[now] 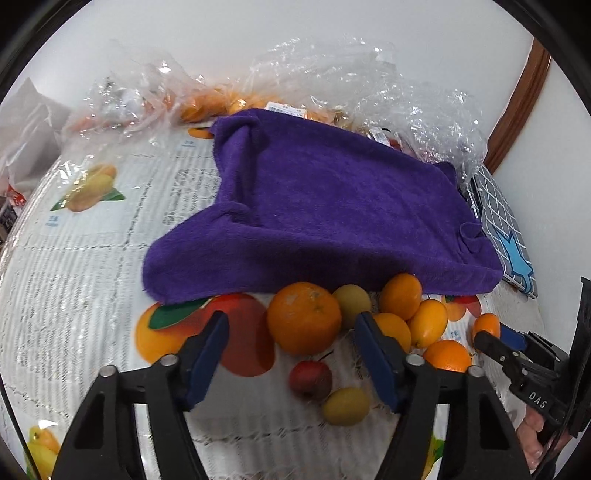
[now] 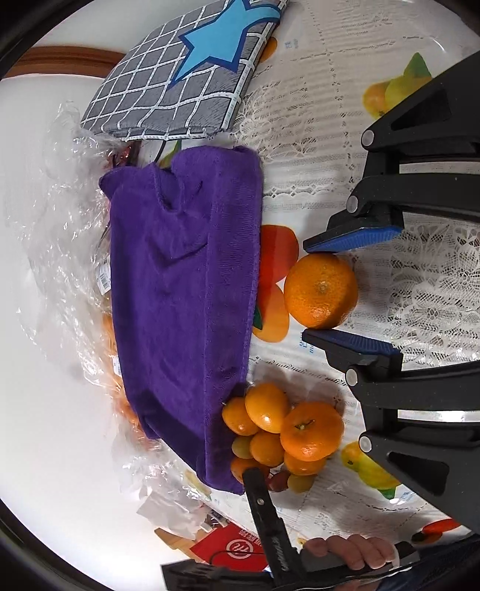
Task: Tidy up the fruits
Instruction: 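Close the right tool on a large orange while the left tool grasps another orange, then lift the oranges and carry both tools over the purple towel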
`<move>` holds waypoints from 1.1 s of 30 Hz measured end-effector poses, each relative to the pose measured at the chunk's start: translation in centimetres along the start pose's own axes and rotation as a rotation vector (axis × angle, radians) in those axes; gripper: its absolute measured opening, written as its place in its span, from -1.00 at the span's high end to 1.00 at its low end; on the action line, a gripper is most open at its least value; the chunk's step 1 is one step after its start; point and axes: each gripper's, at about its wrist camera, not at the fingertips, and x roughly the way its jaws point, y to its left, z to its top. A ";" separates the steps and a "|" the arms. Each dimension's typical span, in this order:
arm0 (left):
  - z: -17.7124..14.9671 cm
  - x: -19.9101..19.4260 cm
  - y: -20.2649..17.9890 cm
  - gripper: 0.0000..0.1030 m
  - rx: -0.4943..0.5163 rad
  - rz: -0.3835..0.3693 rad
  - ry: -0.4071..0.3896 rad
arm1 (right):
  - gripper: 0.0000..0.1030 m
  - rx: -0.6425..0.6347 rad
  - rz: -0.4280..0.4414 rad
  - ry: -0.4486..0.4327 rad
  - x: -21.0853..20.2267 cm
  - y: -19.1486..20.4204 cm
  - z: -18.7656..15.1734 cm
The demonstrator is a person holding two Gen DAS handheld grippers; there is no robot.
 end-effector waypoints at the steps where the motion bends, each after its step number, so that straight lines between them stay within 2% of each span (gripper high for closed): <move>1: 0.0 0.2 -0.2 -0.10 0.008 0.006 0.006 | 0.20 -0.006 0.000 0.005 0.2 0.1 0.0; 3: 0.0 0.4 -0.5 0.09 0.026 0.016 0.005 | 0.20 -0.007 0.008 0.012 0.6 0.2 0.0; 5: 0.0 0.4 -0.5 0.22 0.024 -0.010 0.010 | 0.19 -0.008 0.005 0.006 0.7 0.3 -0.2; 10: 0.0 0.3 -0.5 0.23 0.013 -0.008 0.020 | 0.20 0.017 0.016 0.006 0.4 0.2 -0.5; 18: 0.4 -1.7 -0.1 0.23 -0.010 -0.002 -0.016 | 0.21 0.057 0.001 -0.020 -1.7 -0.6 0.1; 24: 1.4 -3.4 0.6 0.23 -0.033 -0.005 -0.049 | 0.21 0.091 -0.030 -0.044 -3.3 -1.3 1.8; 33: 5.5 -5.4 0.8 0.23 -0.015 0.031 -0.108 | 0.21 0.113 -0.063 -0.119 -5.2 -2.3 6.1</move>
